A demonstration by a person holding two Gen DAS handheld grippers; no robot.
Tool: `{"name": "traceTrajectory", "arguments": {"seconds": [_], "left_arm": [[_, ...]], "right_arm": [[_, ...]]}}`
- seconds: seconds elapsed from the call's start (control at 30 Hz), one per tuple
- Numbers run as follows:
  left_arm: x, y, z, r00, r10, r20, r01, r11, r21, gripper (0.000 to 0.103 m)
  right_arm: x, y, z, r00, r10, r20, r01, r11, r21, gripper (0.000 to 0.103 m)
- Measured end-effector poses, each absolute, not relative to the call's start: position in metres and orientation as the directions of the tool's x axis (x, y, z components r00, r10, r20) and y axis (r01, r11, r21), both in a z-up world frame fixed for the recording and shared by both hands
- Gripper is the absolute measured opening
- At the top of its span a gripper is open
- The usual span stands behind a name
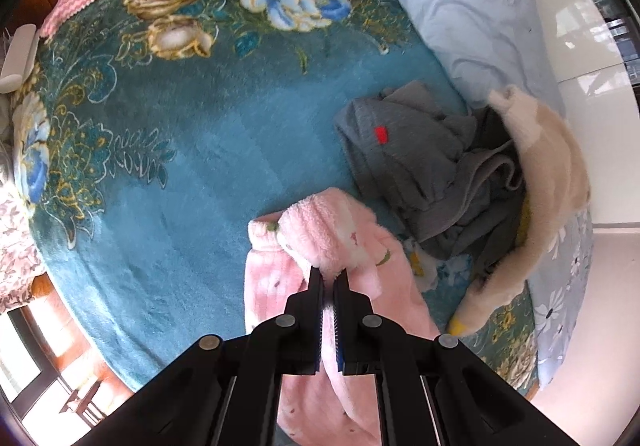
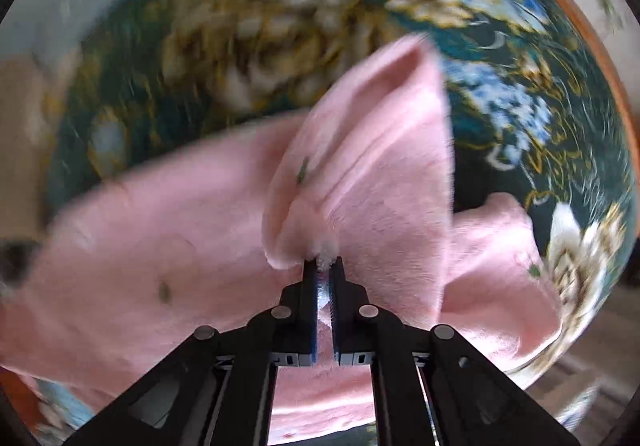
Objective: Fold clothes
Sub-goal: 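Grasp the pink garment edge with the left gripper while the right gripper grasps another edge, then open both grippers and release the pink garment onto the blanket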
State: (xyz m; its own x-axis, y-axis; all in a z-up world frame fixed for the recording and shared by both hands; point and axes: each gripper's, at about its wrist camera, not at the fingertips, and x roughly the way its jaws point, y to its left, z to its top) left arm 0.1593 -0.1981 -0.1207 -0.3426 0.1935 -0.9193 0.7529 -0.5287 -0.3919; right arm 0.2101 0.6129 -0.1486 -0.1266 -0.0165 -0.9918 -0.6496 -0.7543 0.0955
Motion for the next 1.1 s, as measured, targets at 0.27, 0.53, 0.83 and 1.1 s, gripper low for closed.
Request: {"name": "traceTrajectory", "arguments": {"seconds": [0.27,0.53,0.83,1.1], "left_arm": [[0.169,-0.201,-0.117,-0.344,0.131,-0.930,0.787,-0.500,-0.362,0.005],[0.180,-0.200,-0.115,-0.338,0.091,-0.937,0.816,-0.467,-0.340,0.005],[0.182,-0.171,-0.132,-0.288,0.149,-0.946,0.842,-0.431,-0.324,0.011],[0.205,-0.150,-0.126,-0.313,0.194,-0.930,0.859,-0.361,-0.364,0.033]], "right_arm": [[0.376,0.694,-0.088,-0.440,0.029,-0.898,-0.848,-0.343,0.404,0.004],[0.435,0.696,-0.121,-0.413,0.022,-0.910,-0.886,-0.242,0.396,0.004],[0.463,0.716,-0.157,-0.451,-0.057,-0.891,-0.887,-0.083,0.455,0.013],[0.468,0.713,-0.176,-0.569,-0.118,-0.814,-0.820,0.007,0.572,0.053]]}}
